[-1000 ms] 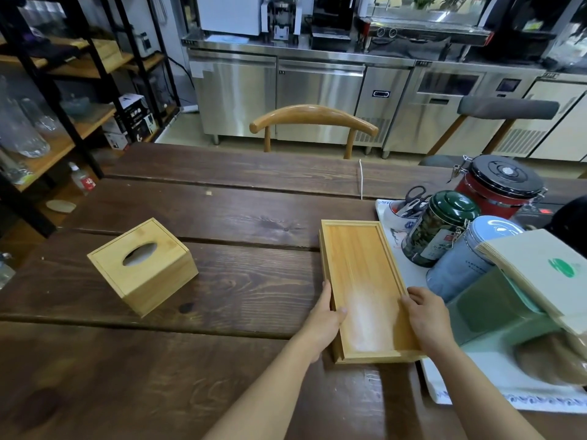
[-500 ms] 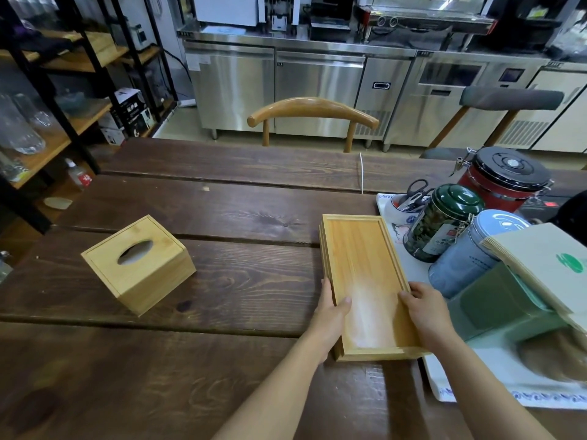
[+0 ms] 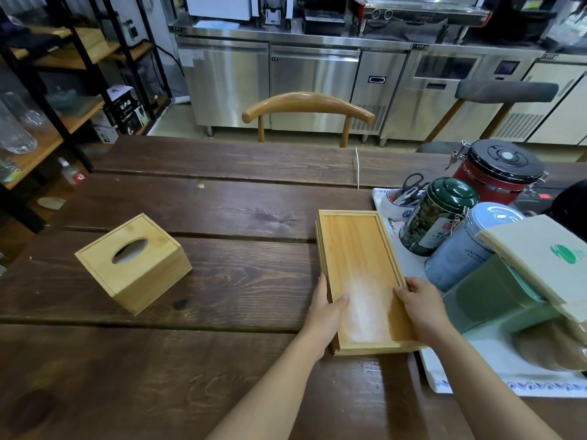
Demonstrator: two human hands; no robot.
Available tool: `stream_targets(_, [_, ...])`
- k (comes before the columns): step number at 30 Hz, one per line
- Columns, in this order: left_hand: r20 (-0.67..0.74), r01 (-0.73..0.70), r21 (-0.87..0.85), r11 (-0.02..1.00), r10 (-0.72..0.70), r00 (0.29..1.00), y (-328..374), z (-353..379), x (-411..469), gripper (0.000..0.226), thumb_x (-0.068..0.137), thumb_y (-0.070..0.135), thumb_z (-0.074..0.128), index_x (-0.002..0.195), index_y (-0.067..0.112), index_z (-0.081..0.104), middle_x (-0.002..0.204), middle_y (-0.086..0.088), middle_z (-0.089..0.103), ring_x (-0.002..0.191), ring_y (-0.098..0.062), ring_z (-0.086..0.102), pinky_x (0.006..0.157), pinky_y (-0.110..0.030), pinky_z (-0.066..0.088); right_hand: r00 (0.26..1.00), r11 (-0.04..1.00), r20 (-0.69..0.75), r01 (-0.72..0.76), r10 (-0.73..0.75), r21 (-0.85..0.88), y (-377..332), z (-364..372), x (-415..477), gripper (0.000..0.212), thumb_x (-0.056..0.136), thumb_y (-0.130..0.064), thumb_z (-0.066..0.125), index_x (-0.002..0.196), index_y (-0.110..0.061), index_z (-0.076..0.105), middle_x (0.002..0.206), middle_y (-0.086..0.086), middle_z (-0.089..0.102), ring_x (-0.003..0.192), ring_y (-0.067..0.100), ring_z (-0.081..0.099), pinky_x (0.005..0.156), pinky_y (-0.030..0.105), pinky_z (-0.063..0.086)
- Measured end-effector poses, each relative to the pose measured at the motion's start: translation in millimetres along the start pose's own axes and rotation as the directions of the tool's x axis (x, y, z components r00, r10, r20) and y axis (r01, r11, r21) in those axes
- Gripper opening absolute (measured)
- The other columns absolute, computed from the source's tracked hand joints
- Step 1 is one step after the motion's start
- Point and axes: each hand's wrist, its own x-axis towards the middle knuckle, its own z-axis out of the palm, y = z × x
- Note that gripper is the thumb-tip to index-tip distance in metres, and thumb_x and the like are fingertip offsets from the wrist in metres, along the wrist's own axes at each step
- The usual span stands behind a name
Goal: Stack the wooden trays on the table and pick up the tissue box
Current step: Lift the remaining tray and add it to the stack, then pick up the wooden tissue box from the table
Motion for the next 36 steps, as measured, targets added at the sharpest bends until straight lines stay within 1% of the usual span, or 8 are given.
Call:
stream_targets(3, [0.006,-0.075,0.070,0.995,0.075,0.997,5,-14,-4,0.055,0.095,0.030,0.050,0.146,0.029,0.030,0.138,0.008,0.048,0.129,-0.014,0.044,0.107,-0.032,0.035,0.999,0.992,-0.019,0.029,-0.032,-0.125,-3,-2,-1,0.029,0.093,-0.021,0.047,0.113,-0.002,0.056,0.110,0.020,0.063,0.088,0.028,0.055,0.082,0.042,0.046])
stream_targets(5, [-0.035,-0.115,0.219,0.969,0.126,0.991,8,-29,-6,0.060,0.093,0.040,0.050,0.147,0.024,0.028,0.148,0.003,0.041,0.135,-0.016,0.039,0.108,-0.034,0.032,0.994,0.959,-0.084,0.049,-0.075,-0.278,-8,-2,-3,0.039,0.094,-0.031,0.045,0.119,-0.003,0.053,0.116,0.020,0.062,0.097,0.034,0.057,0.081,0.042,0.047])
stream_targets(8, [-0.112,-0.142,0.556,0.819,0.244,0.963,11,-62,-8,0.064,0.090,0.053,0.045,0.146,0.026,0.030,0.152,0.001,0.037,0.139,-0.019,0.034,0.113,-0.042,0.031,0.976,0.892,-0.143,0.083,-0.162,-0.445,-21,2,-6,0.047,0.091,-0.045,0.043,0.111,-0.004,0.054,0.110,0.020,0.064,0.099,0.038,0.059,0.079,0.042,0.048])
stream_targets(12, [-0.173,-0.139,0.779,0.612,0.422,0.890,26,-122,-23,0.060,0.092,0.051,0.041,0.144,0.022,0.034,0.148,-0.001,0.042,0.135,-0.021,0.039,0.112,-0.040,0.033,0.942,0.779,-0.102,0.201,-0.321,-0.595,-49,27,-12,0.048,0.090,-0.049,0.042,0.109,-0.007,0.055,0.111,0.017,0.065,0.102,0.035,0.058,0.088,0.043,0.045])
stream_targets(15, [-0.223,-0.090,0.863,0.496,0.536,0.814,38,-170,-41,0.057,0.094,0.046,0.042,0.142,0.016,0.038,0.144,-0.004,0.047,0.131,-0.023,0.042,0.109,-0.037,0.032,0.908,0.718,-0.054,0.290,-0.415,-0.633,-81,58,-22,0.052,0.091,-0.049,0.040,0.120,-0.008,0.052,0.120,0.014,0.062,0.111,0.032,0.056,0.096,0.043,0.041])
stream_targets(22, [-0.374,0.155,0.916,0.370,0.647,0.664,45,-285,-73,0.046,0.090,0.038,0.050,0.128,0.013,0.051,0.127,-0.008,0.058,0.119,-0.027,0.051,0.103,-0.038,0.036,0.810,0.628,0.180,0.555,-0.559,-0.546,-156,150,-58,0.053,0.091,-0.049,0.042,0.122,-0.007,0.050,0.123,0.014,0.060,0.112,0.032,0.056,0.091,0.041,0.045])
stream_targets(28, [-0.496,0.239,0.851,0.468,0.565,0.659,33,-340,-78,0.059,0.093,0.044,0.044,0.143,0.013,0.037,0.150,-0.007,0.038,0.139,-0.022,0.032,0.116,-0.039,0.022,0.740,0.585,0.320,0.667,-0.592,-0.461,-209,217,-89,0.049,0.092,-0.048,0.040,0.119,-0.008,0.049,0.123,0.012,0.059,0.111,0.030,0.056,0.090,0.040,0.045])
stream_targets(36, [-0.494,0.124,0.749,0.651,0.424,0.760,25,-351,-57,0.068,0.093,0.046,0.042,0.149,0.014,0.019,0.156,-0.008,0.025,0.142,-0.024,0.025,0.115,-0.042,0.027,0.784,0.755,0.445,0.585,-0.432,-0.296,-227,255,-94,0.049,0.092,-0.046,0.040,0.123,-0.009,0.044,0.125,0.012,0.057,0.109,0.030,0.055,0.086,0.042,0.046])
